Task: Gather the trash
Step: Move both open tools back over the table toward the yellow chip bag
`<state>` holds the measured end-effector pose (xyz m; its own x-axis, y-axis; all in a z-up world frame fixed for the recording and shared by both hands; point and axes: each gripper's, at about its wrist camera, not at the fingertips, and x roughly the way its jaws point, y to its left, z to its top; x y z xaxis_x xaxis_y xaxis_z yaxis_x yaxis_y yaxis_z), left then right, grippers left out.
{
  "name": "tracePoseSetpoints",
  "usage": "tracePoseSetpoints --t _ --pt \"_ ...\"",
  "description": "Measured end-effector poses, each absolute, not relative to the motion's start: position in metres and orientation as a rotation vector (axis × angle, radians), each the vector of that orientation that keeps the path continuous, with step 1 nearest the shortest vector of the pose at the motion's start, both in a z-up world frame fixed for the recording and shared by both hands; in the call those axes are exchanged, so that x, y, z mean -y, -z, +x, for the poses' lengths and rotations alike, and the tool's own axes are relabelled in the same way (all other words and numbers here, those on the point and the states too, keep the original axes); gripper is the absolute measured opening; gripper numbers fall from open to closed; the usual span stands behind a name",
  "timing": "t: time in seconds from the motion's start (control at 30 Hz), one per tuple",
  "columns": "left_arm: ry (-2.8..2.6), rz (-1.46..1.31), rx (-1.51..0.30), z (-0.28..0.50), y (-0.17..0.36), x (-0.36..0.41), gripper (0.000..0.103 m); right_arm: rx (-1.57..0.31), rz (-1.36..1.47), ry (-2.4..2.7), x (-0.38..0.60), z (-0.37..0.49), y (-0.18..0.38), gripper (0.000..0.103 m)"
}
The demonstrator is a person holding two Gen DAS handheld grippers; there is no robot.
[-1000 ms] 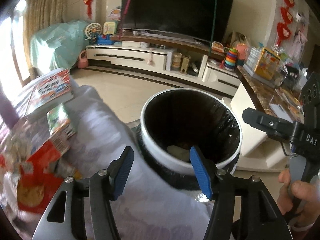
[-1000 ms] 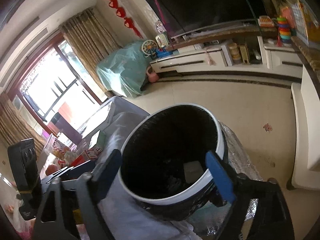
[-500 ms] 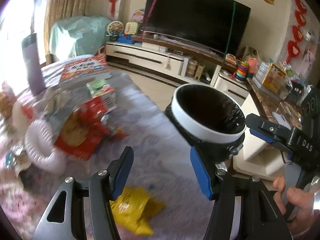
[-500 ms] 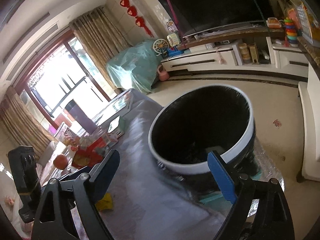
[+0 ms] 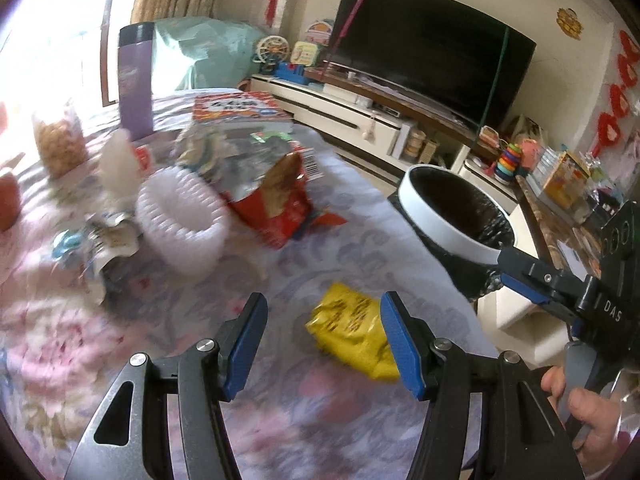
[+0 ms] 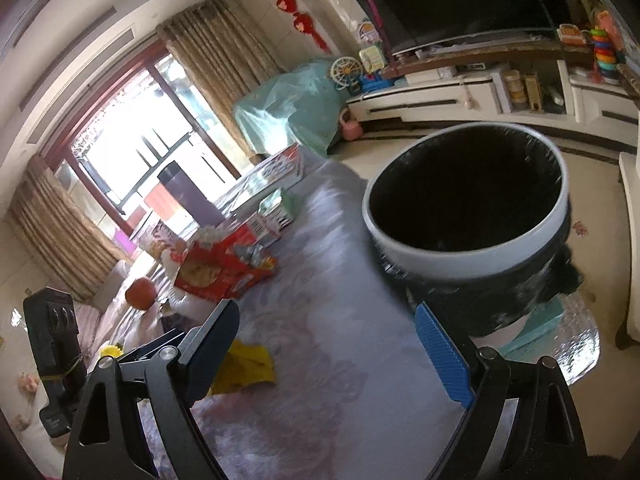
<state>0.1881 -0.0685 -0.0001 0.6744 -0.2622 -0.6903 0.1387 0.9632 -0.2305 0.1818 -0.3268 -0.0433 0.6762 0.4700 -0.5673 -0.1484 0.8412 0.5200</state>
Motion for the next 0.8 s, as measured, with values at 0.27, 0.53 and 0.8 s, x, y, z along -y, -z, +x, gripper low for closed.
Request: tracePoseSetpoints --t 0.27,0.53,0.8 --pt "0.161 -0.195 -0.812 0.168 -0.002 0.040 0.059 -0.786 0.424 -0.433 0.290 0.173 0.049 0.091" --pt "0.105 -0.218 -0.819 0.157 0.000 0.020 0.059 -0.818 0.383 -0.499 0.254 0.167 0.055 0.091" --pt "0.052 -0.241 -0.828 0.156 0.005 -0.003 0.059 -0.835 0.338 -0.523 0.231 0.167 0.059 0.091"
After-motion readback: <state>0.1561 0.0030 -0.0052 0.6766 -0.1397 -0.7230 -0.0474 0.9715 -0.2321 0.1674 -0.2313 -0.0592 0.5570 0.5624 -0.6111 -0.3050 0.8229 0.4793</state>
